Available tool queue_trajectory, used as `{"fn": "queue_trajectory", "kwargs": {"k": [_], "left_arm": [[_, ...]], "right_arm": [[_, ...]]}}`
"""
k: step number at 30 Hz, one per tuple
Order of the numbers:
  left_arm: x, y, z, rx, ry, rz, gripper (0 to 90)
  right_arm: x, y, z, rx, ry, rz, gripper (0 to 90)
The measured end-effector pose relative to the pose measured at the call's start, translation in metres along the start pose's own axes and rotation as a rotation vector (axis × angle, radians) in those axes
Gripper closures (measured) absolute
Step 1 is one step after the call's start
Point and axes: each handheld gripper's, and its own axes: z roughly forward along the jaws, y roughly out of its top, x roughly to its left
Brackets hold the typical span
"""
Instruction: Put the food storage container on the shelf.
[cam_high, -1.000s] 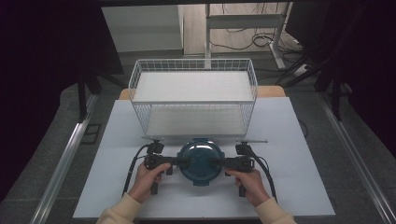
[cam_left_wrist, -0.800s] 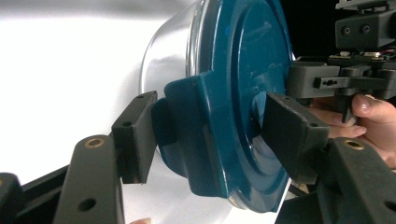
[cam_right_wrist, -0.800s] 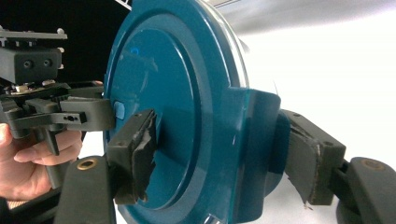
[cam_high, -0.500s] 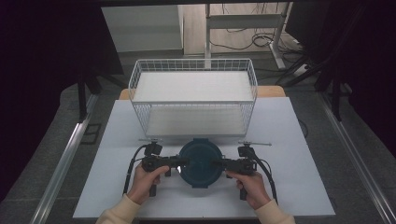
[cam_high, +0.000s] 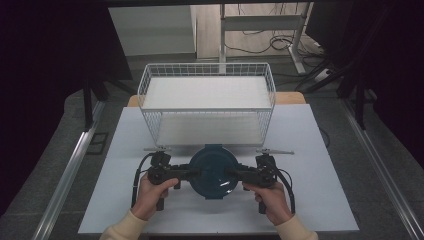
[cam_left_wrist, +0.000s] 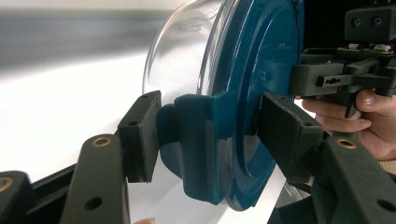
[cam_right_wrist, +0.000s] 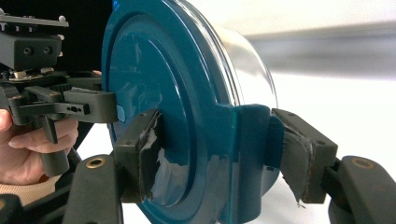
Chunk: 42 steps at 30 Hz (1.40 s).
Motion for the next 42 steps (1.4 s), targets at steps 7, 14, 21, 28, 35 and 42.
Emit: {"fn": "queue_trajectory", "kwargs": {"k": [7, 14, 21, 28, 35, 42], "left_arm": [[-0.008, 0.004, -0.009, -0.019, 0.000, 0.037, 41.3], [-0.014, 0.010, -0.017, -0.036, 0.006, 0.057, 41.1], [-0.016, 0.022, -0.028, -0.066, 0.017, 0.073, 40.9], [-0.021, 0.036, -0.041, -0.093, 0.022, 0.091, 40.9], [-0.026, 0.045, -0.049, -0.107, 0.022, 0.112, 40.8], [-0.034, 0.057, -0.054, -0.111, 0.027, 0.126, 40.8]], "right_arm": [[0.013, 0.005, -0.008, -0.030, -0.002, -0.057, 35.9], [0.021, 0.009, -0.012, -0.045, 0.003, -0.076, 36.2], [0.031, 0.023, -0.012, -0.063, 0.004, -0.106, 36.3], [0.043, 0.042, -0.011, -0.069, 0.010, -0.146, 36.3], [0.053, 0.052, -0.016, -0.082, 0.008, -0.168, 36.4], [0.058, 0.062, -0.022, -0.093, 0.011, -0.183, 36.5]]}}
